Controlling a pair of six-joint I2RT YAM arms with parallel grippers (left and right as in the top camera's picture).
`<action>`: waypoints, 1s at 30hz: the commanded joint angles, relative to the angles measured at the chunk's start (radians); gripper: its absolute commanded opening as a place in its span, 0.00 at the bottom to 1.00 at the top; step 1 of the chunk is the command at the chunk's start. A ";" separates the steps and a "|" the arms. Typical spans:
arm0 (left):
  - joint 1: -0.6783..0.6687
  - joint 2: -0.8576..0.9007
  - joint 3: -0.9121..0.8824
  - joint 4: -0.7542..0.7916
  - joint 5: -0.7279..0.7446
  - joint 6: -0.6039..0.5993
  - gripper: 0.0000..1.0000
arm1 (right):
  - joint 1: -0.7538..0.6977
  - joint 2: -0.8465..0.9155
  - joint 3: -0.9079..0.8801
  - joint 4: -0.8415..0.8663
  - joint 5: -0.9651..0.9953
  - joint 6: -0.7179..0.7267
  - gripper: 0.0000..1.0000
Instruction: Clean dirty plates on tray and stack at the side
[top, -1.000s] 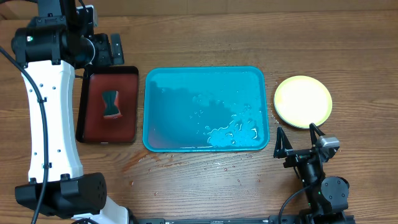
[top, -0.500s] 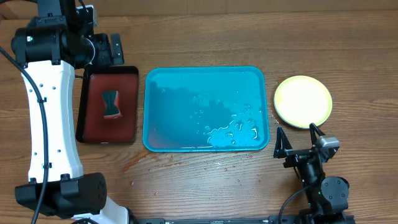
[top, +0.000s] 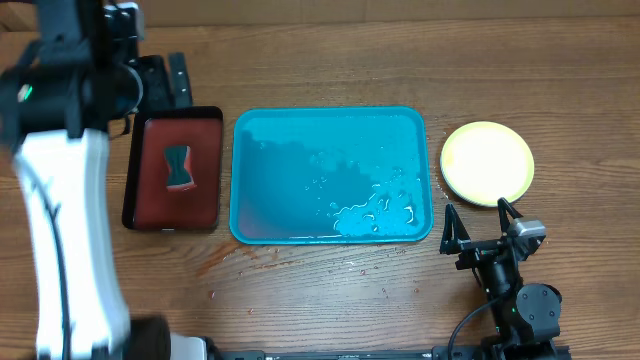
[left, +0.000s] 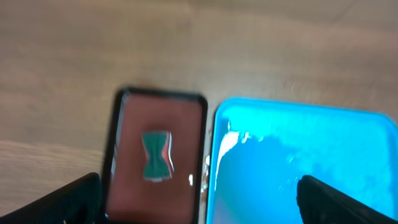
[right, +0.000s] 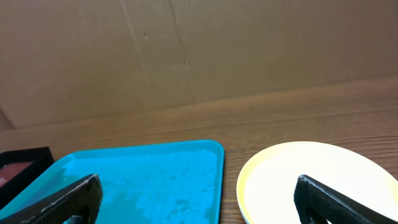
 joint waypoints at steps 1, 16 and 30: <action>-0.013 -0.186 -0.036 0.043 -0.034 0.017 1.00 | 0.001 -0.012 -0.011 0.009 0.010 -0.004 1.00; -0.014 -1.061 -1.179 0.861 0.074 0.074 1.00 | 0.001 -0.012 -0.011 0.008 0.010 -0.004 1.00; -0.015 -1.521 -1.862 1.259 0.064 0.183 1.00 | 0.001 -0.012 -0.011 0.009 0.010 -0.004 1.00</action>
